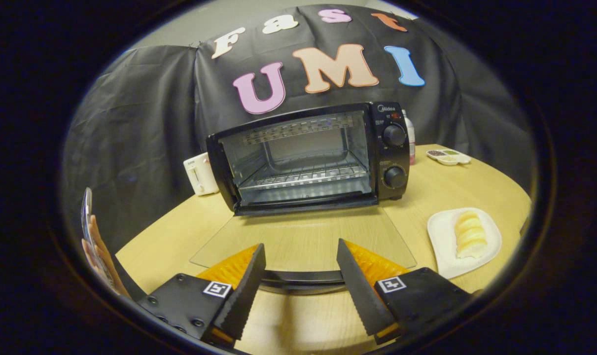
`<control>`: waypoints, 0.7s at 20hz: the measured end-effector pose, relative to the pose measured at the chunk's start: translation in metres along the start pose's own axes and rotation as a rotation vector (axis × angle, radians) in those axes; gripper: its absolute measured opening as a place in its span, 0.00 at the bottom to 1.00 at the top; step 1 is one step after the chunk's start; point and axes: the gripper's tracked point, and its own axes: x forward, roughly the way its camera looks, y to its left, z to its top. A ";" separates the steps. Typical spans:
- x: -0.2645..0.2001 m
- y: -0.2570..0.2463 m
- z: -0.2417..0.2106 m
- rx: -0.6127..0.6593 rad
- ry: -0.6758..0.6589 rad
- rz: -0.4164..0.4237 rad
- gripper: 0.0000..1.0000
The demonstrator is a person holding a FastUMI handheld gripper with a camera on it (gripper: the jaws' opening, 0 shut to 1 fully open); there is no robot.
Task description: Open the toaster oven, put the food inside, and close the toaster oven door.
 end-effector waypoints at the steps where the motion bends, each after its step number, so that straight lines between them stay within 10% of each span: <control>1: 0.000 0.000 0.000 0.002 0.001 0.001 0.93; 14: -0.030 -0.060 0.039 0.059 -0.083 -0.067 0.90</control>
